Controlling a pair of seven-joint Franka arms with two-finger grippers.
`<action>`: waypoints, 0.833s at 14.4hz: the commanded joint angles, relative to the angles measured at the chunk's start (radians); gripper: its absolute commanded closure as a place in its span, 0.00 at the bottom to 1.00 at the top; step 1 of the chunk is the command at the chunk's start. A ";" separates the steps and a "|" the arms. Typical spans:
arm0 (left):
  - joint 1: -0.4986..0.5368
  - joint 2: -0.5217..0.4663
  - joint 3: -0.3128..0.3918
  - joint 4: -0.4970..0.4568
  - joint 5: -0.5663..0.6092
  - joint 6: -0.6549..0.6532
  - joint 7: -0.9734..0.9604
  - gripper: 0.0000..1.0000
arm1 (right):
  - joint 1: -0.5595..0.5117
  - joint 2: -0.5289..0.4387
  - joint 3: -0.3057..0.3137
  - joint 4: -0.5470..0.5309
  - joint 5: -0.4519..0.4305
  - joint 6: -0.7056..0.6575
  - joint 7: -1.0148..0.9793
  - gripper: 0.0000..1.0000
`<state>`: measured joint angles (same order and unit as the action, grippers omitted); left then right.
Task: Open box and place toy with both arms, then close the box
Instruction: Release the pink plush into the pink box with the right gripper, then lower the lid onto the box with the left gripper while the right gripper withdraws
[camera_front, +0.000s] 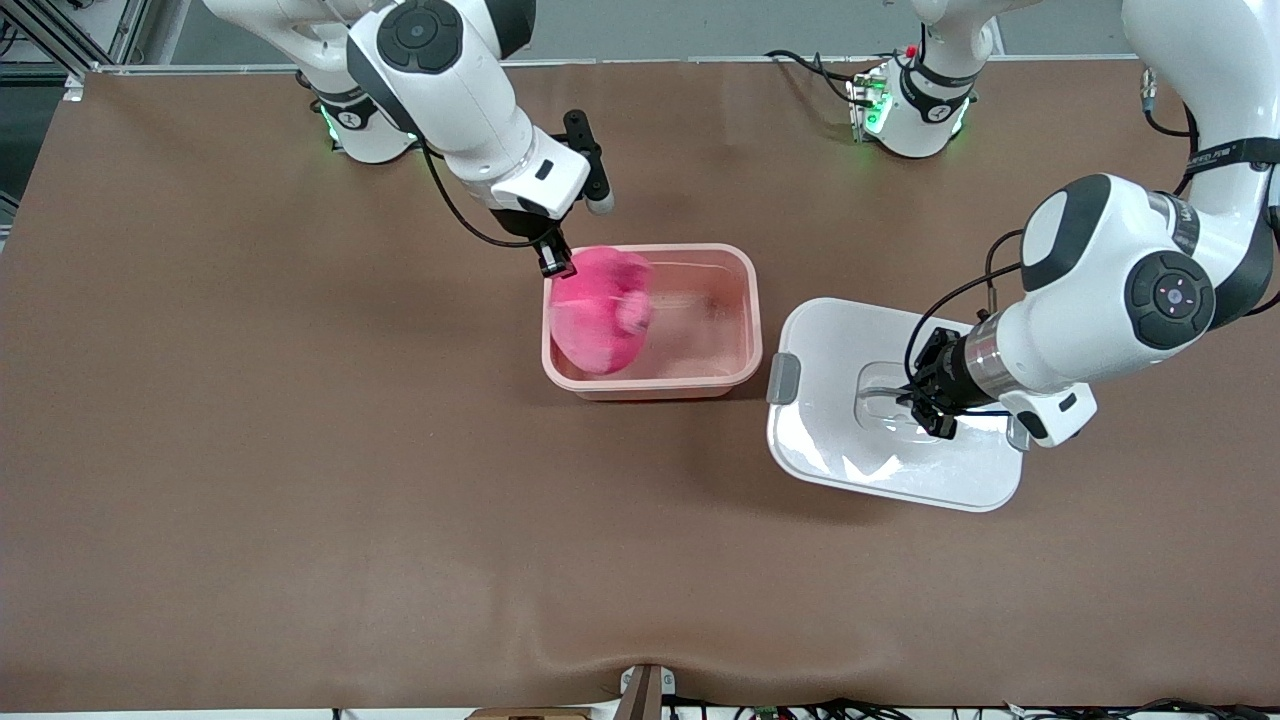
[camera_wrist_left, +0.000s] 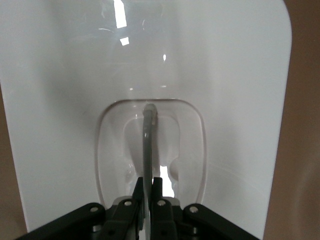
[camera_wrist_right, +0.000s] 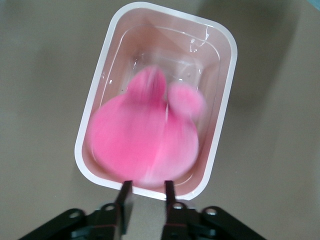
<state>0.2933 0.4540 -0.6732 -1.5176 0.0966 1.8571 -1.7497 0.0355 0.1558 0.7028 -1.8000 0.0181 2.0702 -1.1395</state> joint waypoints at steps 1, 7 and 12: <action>0.010 0.011 -0.005 0.019 -0.015 -0.021 0.016 1.00 | -0.034 -0.022 0.014 -0.004 -0.007 0.001 -0.003 0.00; -0.009 0.020 -0.012 0.019 -0.017 -0.021 -0.005 1.00 | -0.118 -0.083 -0.023 0.042 0.005 -0.178 0.175 0.00; -0.163 0.019 -0.013 0.023 -0.002 0.033 -0.176 1.00 | -0.140 -0.154 -0.153 0.054 0.035 -0.353 0.415 0.00</action>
<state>0.2058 0.4741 -0.6865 -1.5154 0.0943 1.8695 -1.8422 -0.0867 0.0220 0.6009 -1.7480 0.0219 1.7763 -0.7731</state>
